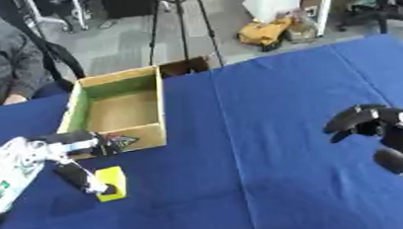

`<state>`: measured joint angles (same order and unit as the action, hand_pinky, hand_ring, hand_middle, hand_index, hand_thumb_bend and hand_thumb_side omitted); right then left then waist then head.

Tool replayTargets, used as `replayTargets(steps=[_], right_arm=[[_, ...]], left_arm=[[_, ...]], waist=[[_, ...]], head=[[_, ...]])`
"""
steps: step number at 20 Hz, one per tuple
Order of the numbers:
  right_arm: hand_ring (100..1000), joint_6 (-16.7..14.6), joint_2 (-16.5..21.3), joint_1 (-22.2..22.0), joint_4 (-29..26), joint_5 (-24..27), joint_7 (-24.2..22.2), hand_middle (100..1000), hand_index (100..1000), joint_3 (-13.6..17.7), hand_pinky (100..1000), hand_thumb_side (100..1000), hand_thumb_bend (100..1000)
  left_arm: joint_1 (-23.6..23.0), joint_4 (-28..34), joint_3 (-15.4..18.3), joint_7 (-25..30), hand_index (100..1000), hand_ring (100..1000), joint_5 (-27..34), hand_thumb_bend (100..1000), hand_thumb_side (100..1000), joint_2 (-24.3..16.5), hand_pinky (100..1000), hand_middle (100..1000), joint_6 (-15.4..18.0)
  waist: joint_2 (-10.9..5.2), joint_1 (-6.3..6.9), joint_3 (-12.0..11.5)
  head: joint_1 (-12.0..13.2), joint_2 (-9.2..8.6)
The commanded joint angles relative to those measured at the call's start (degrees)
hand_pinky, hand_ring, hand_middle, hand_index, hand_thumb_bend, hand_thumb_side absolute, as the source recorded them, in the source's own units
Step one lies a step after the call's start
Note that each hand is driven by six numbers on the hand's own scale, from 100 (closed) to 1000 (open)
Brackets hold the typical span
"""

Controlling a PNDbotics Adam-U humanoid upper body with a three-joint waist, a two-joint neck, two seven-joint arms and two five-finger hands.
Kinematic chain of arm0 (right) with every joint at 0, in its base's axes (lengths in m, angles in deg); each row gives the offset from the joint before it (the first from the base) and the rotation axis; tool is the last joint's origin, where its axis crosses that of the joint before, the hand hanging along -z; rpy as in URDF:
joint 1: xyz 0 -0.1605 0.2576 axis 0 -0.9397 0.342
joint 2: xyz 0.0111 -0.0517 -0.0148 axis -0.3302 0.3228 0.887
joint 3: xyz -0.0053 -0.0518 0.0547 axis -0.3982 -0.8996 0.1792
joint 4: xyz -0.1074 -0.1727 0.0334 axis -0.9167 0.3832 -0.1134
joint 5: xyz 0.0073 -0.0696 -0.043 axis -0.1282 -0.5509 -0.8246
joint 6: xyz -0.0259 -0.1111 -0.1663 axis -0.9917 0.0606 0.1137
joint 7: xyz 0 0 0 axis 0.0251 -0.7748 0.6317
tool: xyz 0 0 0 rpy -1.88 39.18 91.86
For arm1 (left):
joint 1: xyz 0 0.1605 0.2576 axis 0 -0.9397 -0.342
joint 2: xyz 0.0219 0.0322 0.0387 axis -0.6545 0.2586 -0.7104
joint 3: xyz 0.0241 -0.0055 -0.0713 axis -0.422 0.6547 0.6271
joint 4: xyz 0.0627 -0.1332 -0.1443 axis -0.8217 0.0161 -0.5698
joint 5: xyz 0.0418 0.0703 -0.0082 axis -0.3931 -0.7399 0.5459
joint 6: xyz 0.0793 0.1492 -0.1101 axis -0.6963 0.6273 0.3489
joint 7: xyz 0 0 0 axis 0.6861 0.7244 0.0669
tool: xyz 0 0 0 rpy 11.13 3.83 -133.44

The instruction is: Pick up objects on the table and place them in the box.

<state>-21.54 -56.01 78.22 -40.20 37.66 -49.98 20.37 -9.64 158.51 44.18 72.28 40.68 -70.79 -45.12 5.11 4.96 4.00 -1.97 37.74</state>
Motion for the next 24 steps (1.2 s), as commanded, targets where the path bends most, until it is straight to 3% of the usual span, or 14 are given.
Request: replayTargets(steps=[1,9,17,22,24], right_arm=[[804,-0.17,1.47,0.38,-0.51,0.49,0.02,762,795,0.35,722,569,319],[804,-0.10,1.36,0.38,-0.42,0.49,-0.06,762,795,0.41,722,570,320],[804,-0.09,1.33,0.37,-0.41,0.44,-0.02,762,794,0.44,722,570,322],[804,-0.06,1.21,0.43,-0.38,0.36,-0.08,762,794,0.45,722,570,322],[804,-0.05,1.19,0.44,-0.37,0.33,-0.10,762,794,0.46,722,571,322]], left_arm=[[1.32,1.34,1.51,3.65,881,724,0.07,579,378,-1.41,823,708,-0.43],[1.00,2.16,2.79,10.97,878,727,-3.47,561,371,-0.93,821,709,-1.05],[0.82,2.08,3.05,11.23,875,723,-4.63,535,354,-0.61,813,708,-1.14],[0.20,0.79,2.60,9.50,875,723,-8.56,531,351,0.88,812,708,-1.88],[-0.23,0.11,2.70,9.10,868,708,-10.17,489,320,1.33,790,696,-1.59]], waist=[[-0.65,-0.28,-0.07],[-0.68,-0.28,-0.12],[-0.64,-0.27,-0.10],[-0.56,-0.27,0.06],[-0.51,-0.23,0.08]], head=[[-0.14,-0.07],[-0.25,-0.06],[-0.29,-0.09],[-0.39,-0.13],[-0.44,-0.17]])
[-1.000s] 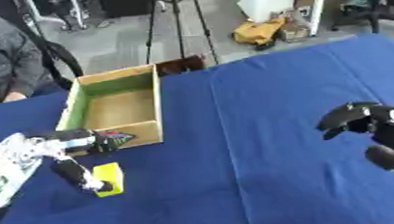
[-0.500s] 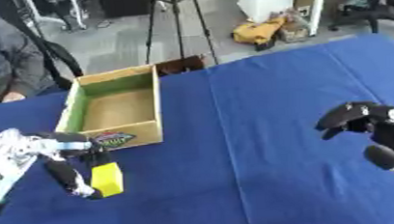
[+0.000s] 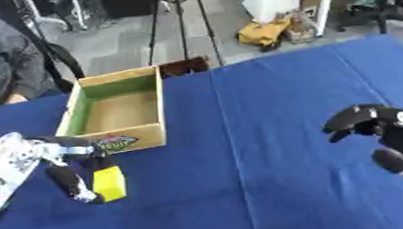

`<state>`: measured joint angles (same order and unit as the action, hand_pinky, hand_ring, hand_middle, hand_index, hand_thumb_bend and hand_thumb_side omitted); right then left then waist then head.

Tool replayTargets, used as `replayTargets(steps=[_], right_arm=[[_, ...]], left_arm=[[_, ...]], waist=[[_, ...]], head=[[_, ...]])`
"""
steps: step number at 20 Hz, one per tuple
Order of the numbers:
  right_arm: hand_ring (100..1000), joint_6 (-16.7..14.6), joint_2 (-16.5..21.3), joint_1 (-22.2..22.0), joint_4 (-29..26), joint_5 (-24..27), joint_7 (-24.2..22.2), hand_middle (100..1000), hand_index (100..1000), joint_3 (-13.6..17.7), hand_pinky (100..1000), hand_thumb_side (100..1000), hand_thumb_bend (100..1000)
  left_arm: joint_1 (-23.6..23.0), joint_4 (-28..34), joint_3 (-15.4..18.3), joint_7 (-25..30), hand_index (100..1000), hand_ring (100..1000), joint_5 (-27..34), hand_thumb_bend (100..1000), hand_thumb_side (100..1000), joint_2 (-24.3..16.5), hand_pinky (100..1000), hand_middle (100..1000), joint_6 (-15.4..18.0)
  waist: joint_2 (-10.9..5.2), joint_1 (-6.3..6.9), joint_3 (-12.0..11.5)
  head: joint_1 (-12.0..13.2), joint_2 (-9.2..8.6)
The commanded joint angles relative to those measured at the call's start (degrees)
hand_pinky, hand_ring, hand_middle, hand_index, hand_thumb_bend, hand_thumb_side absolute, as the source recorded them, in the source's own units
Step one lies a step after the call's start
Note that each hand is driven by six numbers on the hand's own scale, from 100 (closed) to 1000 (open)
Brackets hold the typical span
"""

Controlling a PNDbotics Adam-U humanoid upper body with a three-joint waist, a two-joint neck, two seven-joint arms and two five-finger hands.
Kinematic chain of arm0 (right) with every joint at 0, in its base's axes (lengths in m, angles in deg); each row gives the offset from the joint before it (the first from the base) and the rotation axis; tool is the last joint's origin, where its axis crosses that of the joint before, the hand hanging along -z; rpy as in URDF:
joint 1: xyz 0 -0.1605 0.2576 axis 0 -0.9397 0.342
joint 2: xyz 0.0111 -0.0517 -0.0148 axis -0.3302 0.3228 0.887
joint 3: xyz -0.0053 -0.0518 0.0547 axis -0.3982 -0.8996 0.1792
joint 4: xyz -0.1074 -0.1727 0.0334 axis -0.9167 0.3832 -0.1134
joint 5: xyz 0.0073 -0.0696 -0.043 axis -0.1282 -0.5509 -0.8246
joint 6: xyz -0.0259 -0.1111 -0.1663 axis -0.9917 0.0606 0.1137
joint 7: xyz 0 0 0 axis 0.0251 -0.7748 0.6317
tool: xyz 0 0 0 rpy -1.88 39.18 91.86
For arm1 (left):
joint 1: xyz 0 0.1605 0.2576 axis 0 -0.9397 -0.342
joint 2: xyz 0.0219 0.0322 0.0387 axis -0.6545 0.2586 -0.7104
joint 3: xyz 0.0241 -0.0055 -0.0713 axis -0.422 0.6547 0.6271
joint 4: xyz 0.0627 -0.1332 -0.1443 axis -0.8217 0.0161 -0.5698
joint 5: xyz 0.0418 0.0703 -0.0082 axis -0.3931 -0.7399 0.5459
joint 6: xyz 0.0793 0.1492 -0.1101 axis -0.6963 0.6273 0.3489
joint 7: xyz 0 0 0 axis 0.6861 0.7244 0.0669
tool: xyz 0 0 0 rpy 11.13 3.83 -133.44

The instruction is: Pick up objects on the table and place them in the box.

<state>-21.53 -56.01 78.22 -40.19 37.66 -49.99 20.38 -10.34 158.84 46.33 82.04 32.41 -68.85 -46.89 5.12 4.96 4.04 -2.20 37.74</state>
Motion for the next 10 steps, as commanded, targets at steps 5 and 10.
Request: replayTargets(steps=[5,10], right_arm=[[804,-0.04,1.12,0.44,-0.35,0.23,-0.17,762,794,0.46,723,572,322],[803,-0.05,1.10,0.50,-0.33,0.26,-0.16,762,794,0.48,723,571,323]], left_arm=[[-0.13,-2.02,1.17,-4.03,826,657,-5.49,390,286,0.49,731,647,0.56],[-0.08,-2.83,1.68,-7.96,702,566,-6.80,178,229,0.88,629,545,0.98]], waist=[[-0.43,-0.22,0.06],[-0.43,-0.23,0.02]], head=[[-0.35,-0.16],[-0.36,-0.25]])
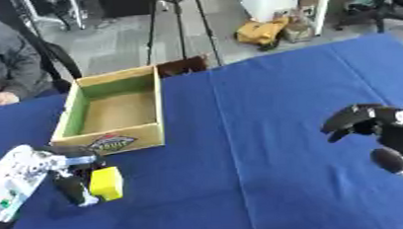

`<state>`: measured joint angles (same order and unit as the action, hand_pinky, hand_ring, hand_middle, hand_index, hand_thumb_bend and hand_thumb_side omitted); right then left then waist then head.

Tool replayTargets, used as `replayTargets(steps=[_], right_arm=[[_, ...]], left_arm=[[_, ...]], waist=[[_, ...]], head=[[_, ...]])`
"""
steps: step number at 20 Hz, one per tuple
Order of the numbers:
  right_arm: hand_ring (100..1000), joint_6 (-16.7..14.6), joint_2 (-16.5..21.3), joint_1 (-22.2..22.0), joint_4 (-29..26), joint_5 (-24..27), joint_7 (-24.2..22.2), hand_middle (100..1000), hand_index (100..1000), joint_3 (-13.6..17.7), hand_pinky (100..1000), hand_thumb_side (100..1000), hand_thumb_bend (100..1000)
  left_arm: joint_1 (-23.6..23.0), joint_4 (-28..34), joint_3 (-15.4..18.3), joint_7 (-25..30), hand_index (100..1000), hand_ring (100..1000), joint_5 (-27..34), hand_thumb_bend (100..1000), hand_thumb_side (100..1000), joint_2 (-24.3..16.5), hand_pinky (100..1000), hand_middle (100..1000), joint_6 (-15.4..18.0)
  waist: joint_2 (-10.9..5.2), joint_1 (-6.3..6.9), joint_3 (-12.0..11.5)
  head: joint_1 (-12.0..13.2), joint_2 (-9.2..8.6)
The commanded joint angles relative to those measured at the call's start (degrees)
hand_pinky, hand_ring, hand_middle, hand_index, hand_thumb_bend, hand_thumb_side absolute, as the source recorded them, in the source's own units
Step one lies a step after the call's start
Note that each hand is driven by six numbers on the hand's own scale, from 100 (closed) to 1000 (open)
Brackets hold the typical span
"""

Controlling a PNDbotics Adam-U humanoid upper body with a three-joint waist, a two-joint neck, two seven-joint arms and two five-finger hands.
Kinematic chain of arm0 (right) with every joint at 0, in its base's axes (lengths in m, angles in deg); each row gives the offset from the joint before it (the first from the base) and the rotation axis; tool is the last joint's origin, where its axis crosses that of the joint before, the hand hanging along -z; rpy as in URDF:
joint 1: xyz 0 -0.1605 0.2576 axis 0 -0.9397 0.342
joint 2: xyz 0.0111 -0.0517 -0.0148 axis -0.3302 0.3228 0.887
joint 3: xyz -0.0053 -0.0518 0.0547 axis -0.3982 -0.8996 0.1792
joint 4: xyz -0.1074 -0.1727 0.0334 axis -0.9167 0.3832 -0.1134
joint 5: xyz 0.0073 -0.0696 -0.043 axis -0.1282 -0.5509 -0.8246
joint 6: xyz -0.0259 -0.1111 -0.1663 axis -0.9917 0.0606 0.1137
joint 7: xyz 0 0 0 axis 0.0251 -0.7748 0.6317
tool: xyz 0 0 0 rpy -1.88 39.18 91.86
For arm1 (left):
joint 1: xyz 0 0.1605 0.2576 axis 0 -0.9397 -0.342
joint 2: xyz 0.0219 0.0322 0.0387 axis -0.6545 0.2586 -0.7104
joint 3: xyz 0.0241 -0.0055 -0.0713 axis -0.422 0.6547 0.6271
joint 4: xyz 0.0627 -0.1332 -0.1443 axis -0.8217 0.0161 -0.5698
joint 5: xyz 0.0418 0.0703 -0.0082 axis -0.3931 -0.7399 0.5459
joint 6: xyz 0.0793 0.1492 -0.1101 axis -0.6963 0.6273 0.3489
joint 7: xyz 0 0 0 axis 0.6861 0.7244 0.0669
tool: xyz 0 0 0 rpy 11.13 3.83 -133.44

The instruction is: Pick up objects on the table and place them in the box.

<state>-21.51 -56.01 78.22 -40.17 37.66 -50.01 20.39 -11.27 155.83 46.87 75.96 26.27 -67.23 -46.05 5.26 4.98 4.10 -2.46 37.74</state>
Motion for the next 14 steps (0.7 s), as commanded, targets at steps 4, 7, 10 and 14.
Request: replayTargets(steps=[4,7,10,14], right_arm=[[803,-0.11,1.15,0.44,-0.33,0.22,-0.11,761,794,0.53,723,571,324],[803,-0.15,1.20,0.42,-0.31,0.23,-0.06,761,794,0.56,723,571,325],[803,-0.17,1.25,0.36,-0.29,0.24,-0.05,761,794,0.57,723,570,326],[803,-0.16,1.32,0.22,-0.22,0.29,-0.04,761,794,0.57,723,570,327]], left_arm=[[0.87,1.13,1.63,-4.89,625,517,0.24,100,232,-1.30,603,480,0.20],[1.22,3.41,2.35,-4.99,604,503,1.71,100,241,-2.64,595,463,-0.18],[1.84,7.01,3.61,-4.78,601,500,3.88,100,248,-4.59,588,455,-1.08],[3.04,10.86,6.23,-5.50,601,513,5.07,100,245,-6.80,591,469,-3.50]], waist=[[-0.60,-0.26,-0.05],[-0.65,-0.25,-0.08],[-0.75,-0.22,-0.16],[-0.95,-0.19,-0.30]], head=[[-0.14,-0.25],[-0.18,-0.27],[-0.21,-0.25],[-0.32,-0.18]])
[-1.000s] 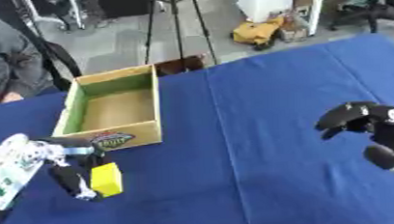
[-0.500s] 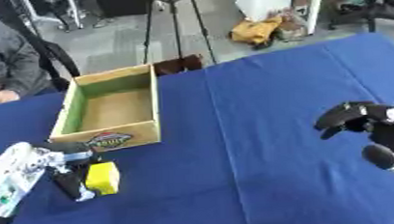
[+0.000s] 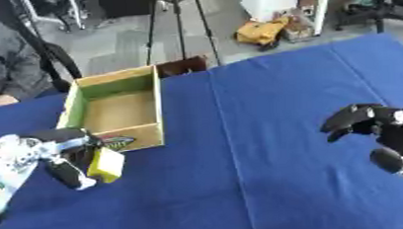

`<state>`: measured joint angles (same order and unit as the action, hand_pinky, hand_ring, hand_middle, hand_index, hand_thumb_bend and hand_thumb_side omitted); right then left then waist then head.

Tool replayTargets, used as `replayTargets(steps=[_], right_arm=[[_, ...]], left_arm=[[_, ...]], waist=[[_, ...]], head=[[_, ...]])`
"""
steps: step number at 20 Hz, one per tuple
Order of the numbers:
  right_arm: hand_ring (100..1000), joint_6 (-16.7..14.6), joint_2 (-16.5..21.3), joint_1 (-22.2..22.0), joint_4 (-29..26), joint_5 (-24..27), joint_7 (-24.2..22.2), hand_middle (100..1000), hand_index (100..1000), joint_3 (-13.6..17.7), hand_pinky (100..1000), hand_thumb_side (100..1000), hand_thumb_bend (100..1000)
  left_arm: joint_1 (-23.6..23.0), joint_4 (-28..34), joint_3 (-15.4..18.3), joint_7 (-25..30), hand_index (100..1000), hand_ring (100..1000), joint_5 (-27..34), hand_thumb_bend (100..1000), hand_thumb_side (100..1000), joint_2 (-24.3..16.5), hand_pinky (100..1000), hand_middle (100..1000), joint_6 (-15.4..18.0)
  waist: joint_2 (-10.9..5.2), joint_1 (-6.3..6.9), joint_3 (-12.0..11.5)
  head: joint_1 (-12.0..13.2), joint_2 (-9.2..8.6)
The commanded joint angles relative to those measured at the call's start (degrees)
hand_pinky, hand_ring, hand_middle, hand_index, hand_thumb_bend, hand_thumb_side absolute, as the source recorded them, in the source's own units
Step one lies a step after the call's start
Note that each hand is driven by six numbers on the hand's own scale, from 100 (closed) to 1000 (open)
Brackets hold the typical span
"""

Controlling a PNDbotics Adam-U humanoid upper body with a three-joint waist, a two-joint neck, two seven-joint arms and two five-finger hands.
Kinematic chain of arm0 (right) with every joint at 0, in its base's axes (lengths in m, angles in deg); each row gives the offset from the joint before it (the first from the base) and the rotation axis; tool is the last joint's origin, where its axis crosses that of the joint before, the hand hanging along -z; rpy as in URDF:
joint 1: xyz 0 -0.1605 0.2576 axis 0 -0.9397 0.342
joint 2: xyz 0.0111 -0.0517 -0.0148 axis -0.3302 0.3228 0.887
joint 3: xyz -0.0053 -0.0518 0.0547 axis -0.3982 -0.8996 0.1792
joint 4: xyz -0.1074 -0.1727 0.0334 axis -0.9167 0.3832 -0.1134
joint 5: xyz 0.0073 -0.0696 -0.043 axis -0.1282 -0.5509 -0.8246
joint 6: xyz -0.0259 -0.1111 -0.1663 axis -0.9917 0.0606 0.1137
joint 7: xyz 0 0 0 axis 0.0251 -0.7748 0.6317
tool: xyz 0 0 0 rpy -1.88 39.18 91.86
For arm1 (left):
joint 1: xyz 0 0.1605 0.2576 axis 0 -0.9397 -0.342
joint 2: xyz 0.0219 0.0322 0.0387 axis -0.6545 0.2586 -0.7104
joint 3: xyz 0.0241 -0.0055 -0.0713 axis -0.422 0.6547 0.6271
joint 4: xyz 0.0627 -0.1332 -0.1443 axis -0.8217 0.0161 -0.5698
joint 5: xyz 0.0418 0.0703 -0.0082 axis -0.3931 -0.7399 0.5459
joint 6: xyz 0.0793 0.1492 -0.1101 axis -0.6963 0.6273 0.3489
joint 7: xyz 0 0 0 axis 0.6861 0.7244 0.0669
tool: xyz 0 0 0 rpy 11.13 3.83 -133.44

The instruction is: Pick up objects on the table and place them in the box.

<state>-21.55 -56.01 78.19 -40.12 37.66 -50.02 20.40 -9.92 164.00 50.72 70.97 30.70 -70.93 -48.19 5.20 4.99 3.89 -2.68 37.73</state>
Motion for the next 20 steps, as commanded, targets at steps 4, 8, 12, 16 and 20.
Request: replayTargets(steps=[4,8,12,16,20], right_arm=[[803,-0.11,1.30,0.17,-0.19,0.34,-0.15,761,794,0.48,723,571,327],[803,-0.10,1.28,0.23,-0.16,0.33,-0.35,761,794,0.32,723,571,327],[803,-0.04,1.32,0.58,-0.18,0.30,-0.62,761,794,0.10,723,575,326],[803,0.12,1.23,1.13,-0.22,0.17,-1.16,761,795,-0.30,723,577,326],[804,0.24,1.25,1.61,-0.27,0.15,-1.68,761,795,-0.65,723,581,324]], left_arm=[[4.20,1.56,5.04,-2.32,602,510,-2.18,100,234,-3.33,592,468,-3.75],[6.50,-3.52,7.09,-5.28,611,516,-5.91,100,238,-0.78,596,476,-6.48],[7.68,-9.45,8.96,-8.56,627,526,-9.62,100,246,2.71,603,488,-8.54],[9.48,-15.92,11.07,-12.47,645,531,-13.60,100,246,6.21,610,500,-11.22],[11.00,-21.12,12.77,-16.51,663,536,-17.64,100,255,8.85,617,510,-14.39]], waist=[[-1.07,-0.23,-0.14],[-1.09,-0.15,0.27],[-0.73,0.09,1.25],[-0.27,0.51,2.40],[0.15,0.83,3.42]], head=[[-0.04,-0.12],[0.24,-0.16],[0.43,-0.62],[0.99,-1.07],[1.52,-1.39]])
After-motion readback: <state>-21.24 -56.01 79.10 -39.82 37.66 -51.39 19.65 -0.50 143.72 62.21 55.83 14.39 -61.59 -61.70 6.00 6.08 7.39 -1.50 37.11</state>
